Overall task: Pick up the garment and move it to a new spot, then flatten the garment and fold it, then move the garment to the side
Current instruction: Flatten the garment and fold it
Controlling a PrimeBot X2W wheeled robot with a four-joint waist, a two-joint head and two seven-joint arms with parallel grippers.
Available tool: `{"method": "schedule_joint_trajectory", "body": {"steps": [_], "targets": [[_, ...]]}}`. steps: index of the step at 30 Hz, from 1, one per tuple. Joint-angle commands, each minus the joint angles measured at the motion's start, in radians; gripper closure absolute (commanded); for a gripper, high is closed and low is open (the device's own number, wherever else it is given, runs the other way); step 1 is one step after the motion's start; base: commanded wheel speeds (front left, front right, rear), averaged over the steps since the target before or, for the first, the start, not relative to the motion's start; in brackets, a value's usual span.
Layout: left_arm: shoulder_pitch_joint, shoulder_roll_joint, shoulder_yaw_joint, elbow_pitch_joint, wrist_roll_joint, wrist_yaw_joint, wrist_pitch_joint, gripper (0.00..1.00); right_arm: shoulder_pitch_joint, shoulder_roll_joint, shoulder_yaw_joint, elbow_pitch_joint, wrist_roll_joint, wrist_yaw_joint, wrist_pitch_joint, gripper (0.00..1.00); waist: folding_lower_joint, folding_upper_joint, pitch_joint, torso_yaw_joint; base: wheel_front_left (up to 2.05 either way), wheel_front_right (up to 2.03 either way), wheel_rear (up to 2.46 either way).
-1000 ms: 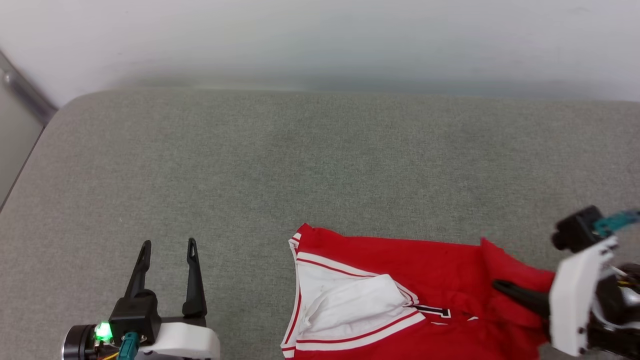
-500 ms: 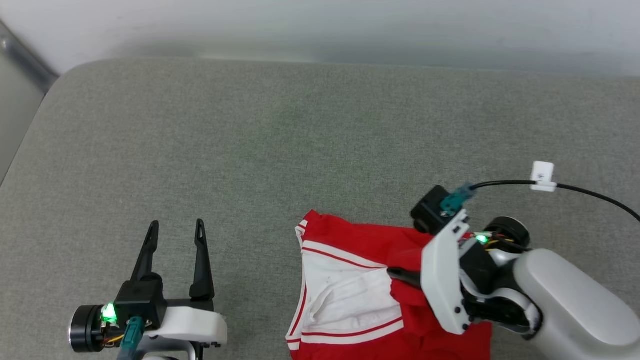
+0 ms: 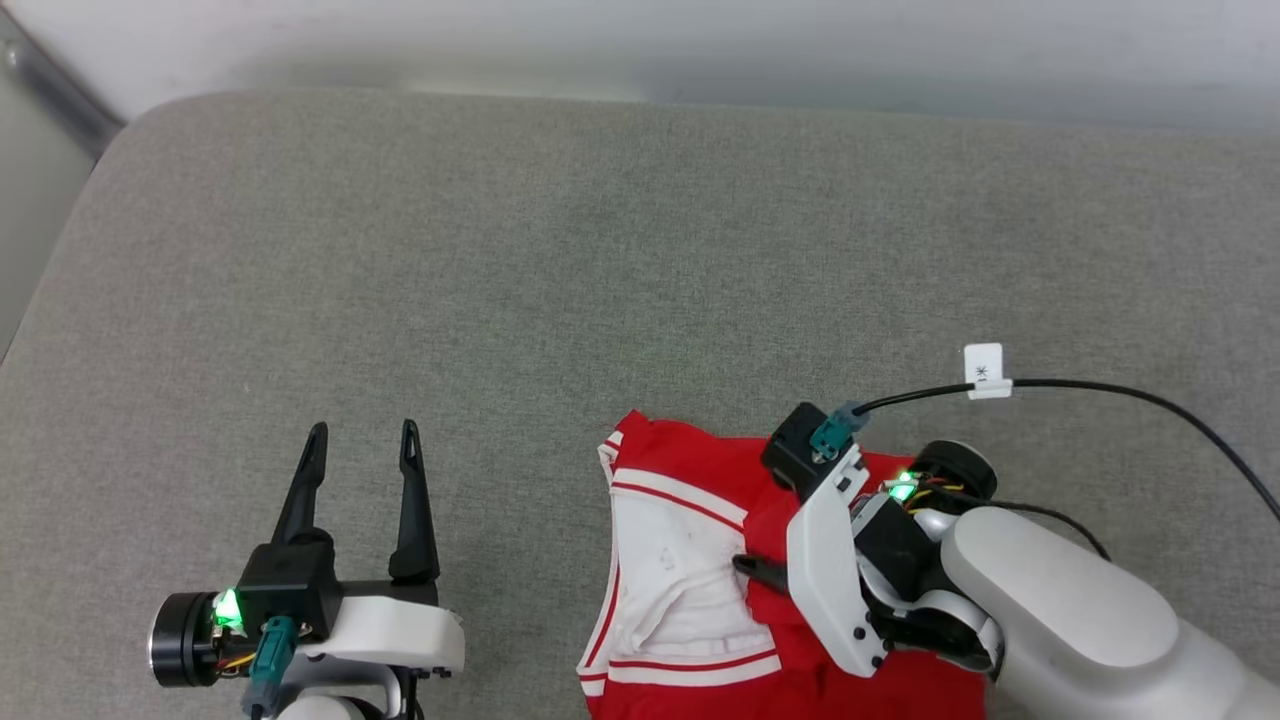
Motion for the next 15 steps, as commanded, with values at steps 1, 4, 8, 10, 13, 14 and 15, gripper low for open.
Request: {"method": "schedule_joint_trajectory", "body": {"steps": [1, 4, 8, 10, 13, 14, 15], "targets": [[0.013, -0.001, 0.005, 0.002, 0.003, -0.001, -0.002, 0.0, -0.018, -0.017, 0.004, -0.008, 0.003, 0.0, -0.026, 0.0, -0.0001, 0.0, -0.016, -0.007, 0.0, 0.0, 0.0], [0.025, -0.002, 0.009, 0.003, 0.008, -0.003, -0.002, 0.0, -0.027, -0.051, 0.011, -0.052, 0.007, 0.0, -0.087, 0.0, -0.0001, 0.0, -0.042, -0.018, 0.0, 0.0, 0.0], [0.048, -0.002, 0.016, 0.001, 0.007, -0.007, -0.002, 0.0, -0.025, -0.115, -0.028, -0.124, -0.009, 0.0, -0.186, 0.0, -0.0001, 0.0, -0.075, -0.037, 0.0, 0.0, 0.0], [0.059, -0.002, 0.021, 0.0, 0.009, -0.007, -0.002, 0.0, -0.014, -0.138, -0.073, -0.15, -0.033, -0.001, -0.246, 0.0, -0.0001, 0.0, -0.09, -0.047, 0.0, 0.0, 0.0], [0.068, -0.002, 0.026, -0.001, 0.01, -0.01, -0.002, 0.0, 0.009, -0.151, -0.133, -0.16, -0.073, 0.0, -0.312, 0.0, -0.0001, 0.0, -0.103, -0.057, 0.0, 0.0, 0.0], [0.073, -0.002, 0.028, -0.002, 0.011, -0.012, -0.002, 0.0, 0.024, -0.151, -0.172, -0.16, -0.096, 0.0, -0.35, 0.0, -0.0001, 0.0, -0.109, -0.062, 0.0, 0.0, 0.0], [0.079, -0.002, 0.03, -0.002, 0.012, -0.013, -0.002, 0.0, 0.039, -0.146, -0.214, -0.155, -0.118, 0.0, -0.389, 0.0, -0.0001, 0.0, -0.115, -0.067, 0.0, 0.0, 0.0]]}}
